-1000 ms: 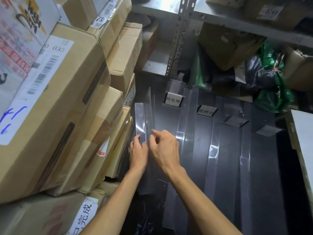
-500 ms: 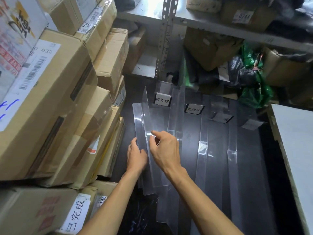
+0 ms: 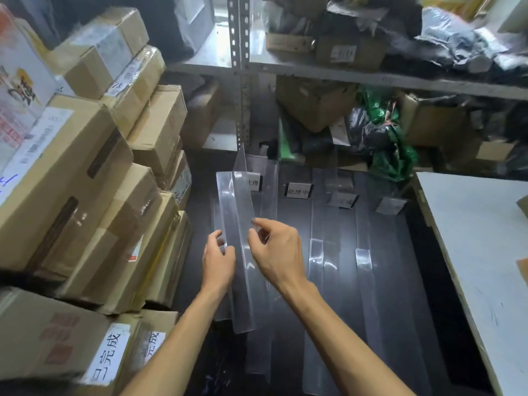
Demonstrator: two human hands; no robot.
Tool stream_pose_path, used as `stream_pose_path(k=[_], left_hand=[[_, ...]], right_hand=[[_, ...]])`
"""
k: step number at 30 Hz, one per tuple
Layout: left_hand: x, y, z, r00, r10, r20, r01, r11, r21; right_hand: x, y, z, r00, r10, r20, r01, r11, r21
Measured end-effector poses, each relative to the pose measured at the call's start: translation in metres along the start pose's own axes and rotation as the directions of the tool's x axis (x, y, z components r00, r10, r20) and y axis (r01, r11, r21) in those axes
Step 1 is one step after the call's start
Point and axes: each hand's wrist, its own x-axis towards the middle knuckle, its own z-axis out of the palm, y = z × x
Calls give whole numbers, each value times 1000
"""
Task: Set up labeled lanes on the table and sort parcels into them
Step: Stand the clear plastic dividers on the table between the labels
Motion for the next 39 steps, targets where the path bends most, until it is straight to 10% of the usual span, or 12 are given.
stream_pose_path(k=[10, 18, 39], left_hand=[[-94, 61, 53, 990, 128, 57, -118, 982, -149], [-177, 133, 164, 900, 245, 362, -157, 954, -257], [-92, 159, 355, 666, 58, 744, -137, 990, 45]], right_hand=[[-54, 25, -167, 984, 26, -175, -5, 993, 120], [-73, 87, -295, 927, -15, -375, 40, 997, 59], [44, 267, -300, 872, 295, -389, -366, 922, -122]])
